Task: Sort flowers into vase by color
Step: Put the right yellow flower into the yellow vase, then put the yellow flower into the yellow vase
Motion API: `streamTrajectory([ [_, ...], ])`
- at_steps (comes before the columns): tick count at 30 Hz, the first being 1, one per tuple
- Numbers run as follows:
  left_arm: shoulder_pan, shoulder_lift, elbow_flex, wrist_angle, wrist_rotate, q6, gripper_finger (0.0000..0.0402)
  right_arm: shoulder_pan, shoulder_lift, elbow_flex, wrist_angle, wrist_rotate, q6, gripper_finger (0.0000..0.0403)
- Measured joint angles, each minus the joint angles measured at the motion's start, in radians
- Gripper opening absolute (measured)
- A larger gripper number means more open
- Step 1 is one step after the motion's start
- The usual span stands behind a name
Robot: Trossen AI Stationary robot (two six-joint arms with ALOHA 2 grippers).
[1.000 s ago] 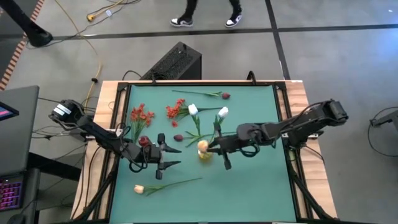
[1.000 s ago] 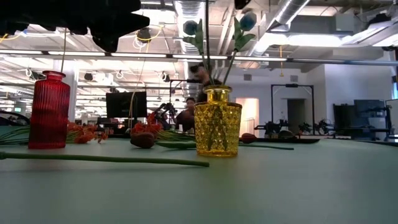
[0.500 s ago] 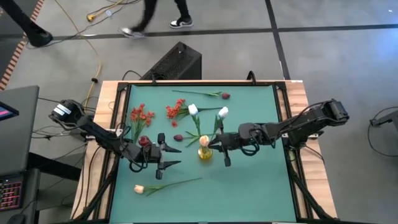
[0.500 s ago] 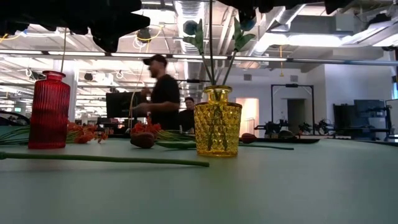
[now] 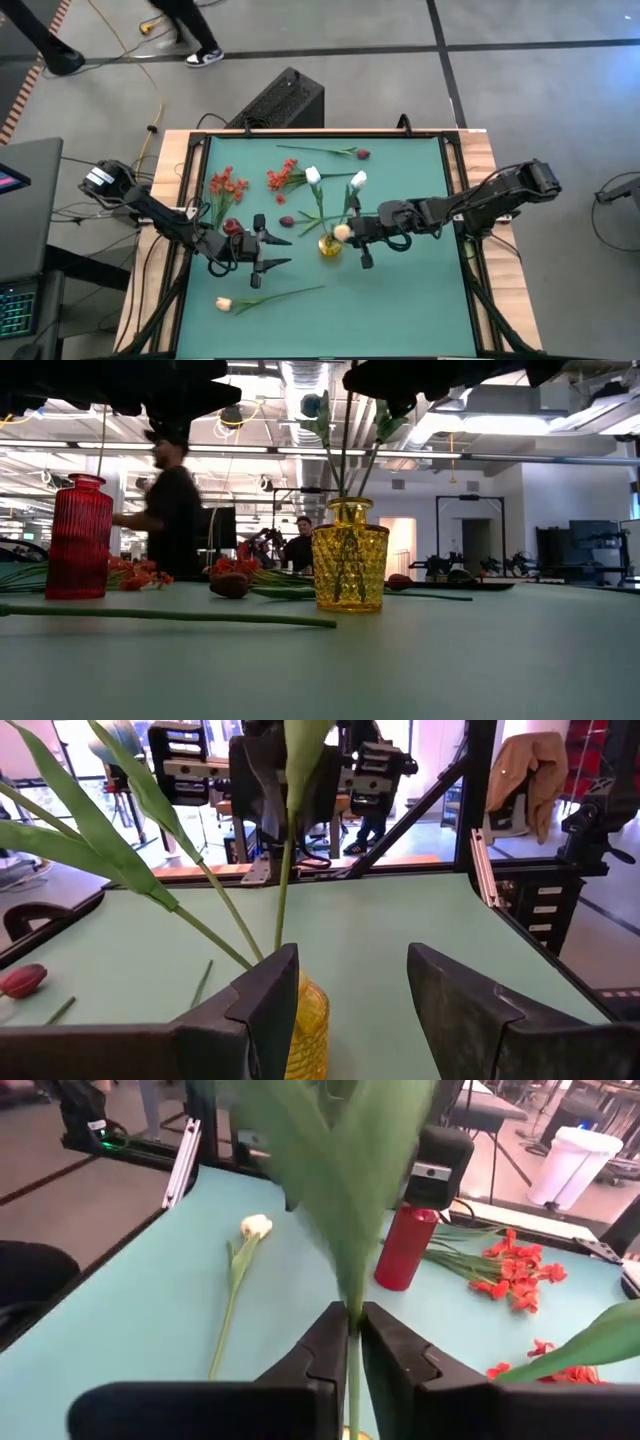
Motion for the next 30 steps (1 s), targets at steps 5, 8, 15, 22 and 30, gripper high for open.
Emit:
streamTrajectory([
  [5,0.000,0.000,0.000,0.001,0.000,0.001,0.0178,-0.021,0.000,0.000,0.014,0.000,0.138,0.0070],
  [8,0.000,0.000,0.000,0.001,0.000,0.001,0.0178,-0.041,0.000,0.001,-0.012,0.000,0.227,0.0071],
  [15,0.000,0.000,0.000,0.001,-0.001,0.001,0.0178,-0.057,0.000,0.001,-0.105,-0.002,0.324,0.0095],
  [22,0.000,0.000,0.000,0.001,0.000,0.000,0.0178,-0.054,0.000,0.001,-0.143,-0.015,0.391,0.0176],
  [30,0.001,0.000,0.000,0.013,0.053,-0.009,0.0178,-0.053,0.000,0.111,-0.443,-0.182,0.515,0.0231],
])
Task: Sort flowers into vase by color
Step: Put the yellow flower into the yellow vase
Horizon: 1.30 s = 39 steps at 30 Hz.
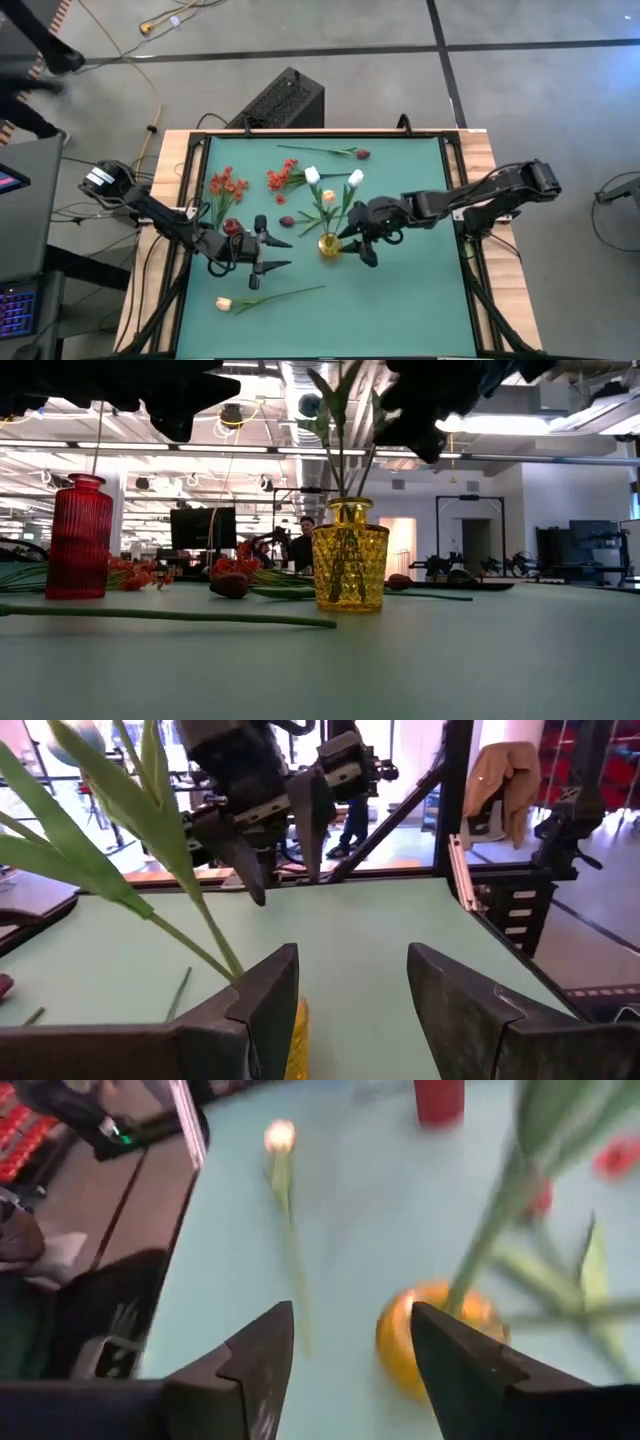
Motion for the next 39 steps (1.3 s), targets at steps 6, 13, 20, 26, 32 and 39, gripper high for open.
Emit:
streamTrajectory([
  [6,-0.002,0.000,0.001,0.029,0.051,-0.012,0.0178,0.060,0.000,0.095,-0.236,-0.004,0.095,0.0221],
  [13,-0.022,0.000,0.042,-0.036,0.177,-0.015,0.0178,0.205,0.000,0.117,-0.225,0.095,0.191,0.0204],
  [20,-0.080,0.000,0.127,-0.274,0.180,0.016,0.0178,0.380,0.099,0.119,-0.051,0.398,0.190,0.0196],
  [26,-0.104,0.000,0.191,-0.496,0.173,-0.024,0.0178,0.418,0.315,0.119,0.261,0.361,0.107,0.0196],
  [32,-0.108,0.000,0.192,-0.498,0.098,-0.054,0.0178,0.396,0.508,0.237,0.352,0.365,0.000,0.0196],
  [39,-0.110,0.000,0.192,-0.504,0.076,-0.101,0.0178,0.314,0.724,0.514,0.193,0.336,-0.061,0.0196],
])
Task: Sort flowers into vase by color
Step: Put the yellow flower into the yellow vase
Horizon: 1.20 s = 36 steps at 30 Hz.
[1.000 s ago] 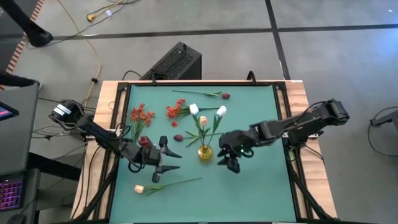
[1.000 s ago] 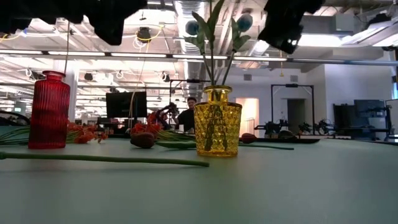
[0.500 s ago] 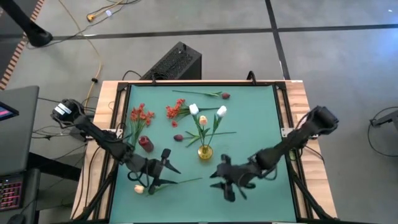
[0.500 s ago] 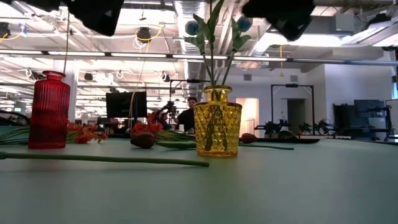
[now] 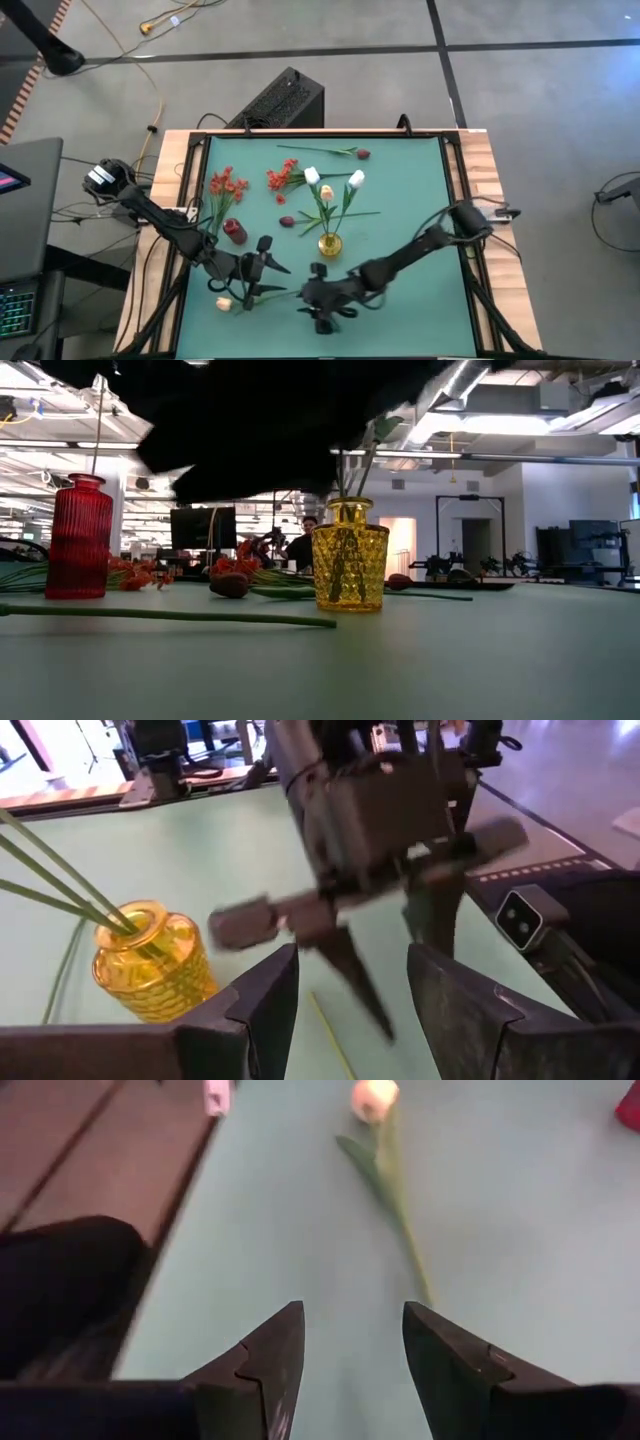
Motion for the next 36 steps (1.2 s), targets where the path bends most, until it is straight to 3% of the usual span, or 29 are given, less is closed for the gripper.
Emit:
streamTrajectory([
  [5,-0.003,0.000,0.000,-0.008,-0.002,0.002,0.0178,-0.048,0.114,0.168,-0.152,-0.002,-0.019,0.0196],
  [11,-0.004,0.000,-0.001,-0.021,0.005,0.023,0.0178,-0.062,0.189,0.254,-0.212,-0.003,-0.046,0.0196],
  [31,-0.001,0.000,0.000,0.009,-0.008,0.127,0.0178,-0.073,0.191,0.193,-0.245,0.058,-0.016,0.0194],
  [36,-0.001,0.000,0.000,0.008,-0.009,0.132,0.0178,-0.057,0.190,0.193,-0.280,0.051,0.002,0.0147],
])
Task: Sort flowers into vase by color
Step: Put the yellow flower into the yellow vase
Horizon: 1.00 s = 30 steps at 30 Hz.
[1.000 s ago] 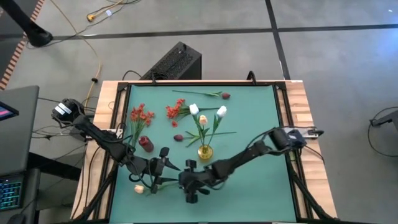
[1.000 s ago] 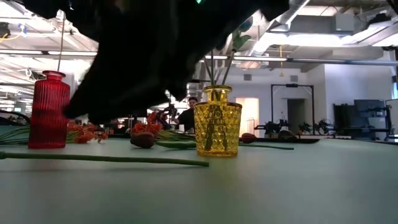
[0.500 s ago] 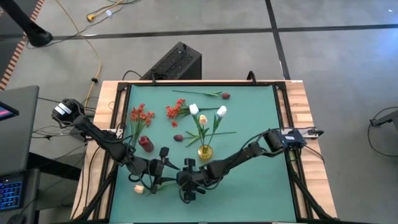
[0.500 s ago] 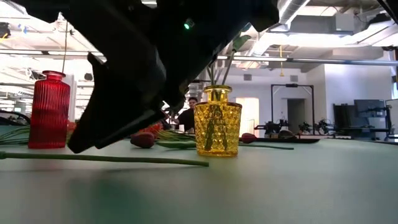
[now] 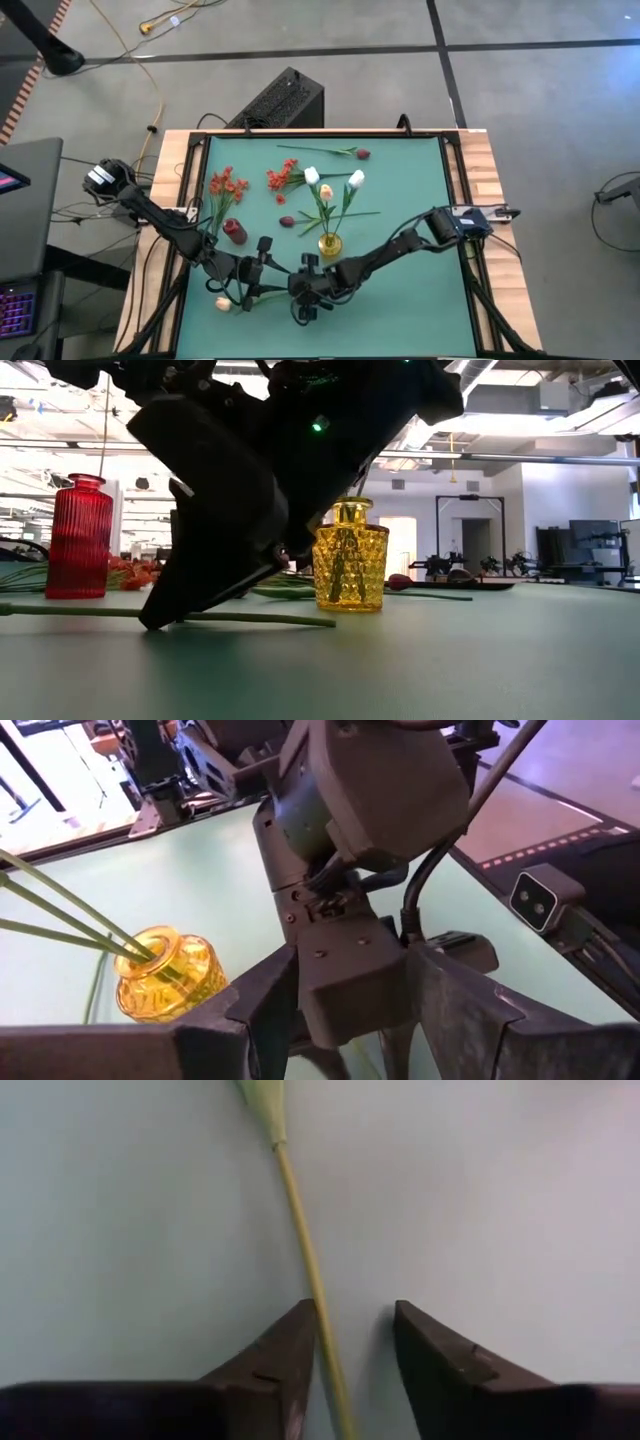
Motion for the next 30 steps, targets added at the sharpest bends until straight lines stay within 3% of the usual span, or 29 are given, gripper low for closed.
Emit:
streamTrajectory([
  [6,0.000,0.000,0.000,-0.002,0.000,0.000,0.0178,0.018,-0.014,0.000,-0.028,-0.079,0.041,0.0037],
  [8,0.000,0.000,0.000,-0.002,0.000,0.000,0.0178,0.027,-0.032,-0.002,-0.068,-0.093,0.043,0.0018],
  [15,0.000,0.000,0.000,-0.003,0.001,-0.001,0.0178,0.047,-0.151,-0.006,-0.343,-0.127,0.136,0.0044],
  [22,0.000,0.000,0.000,-0.005,0.001,-0.003,0.0178,0.100,-0.260,-0.004,-0.679,-0.111,0.198,0.0021],
  [30,0.000,0.000,0.000,-0.011,0.002,-0.029,0.0178,0.208,-0.277,-0.004,-0.833,-0.062,0.261,0.0030],
])
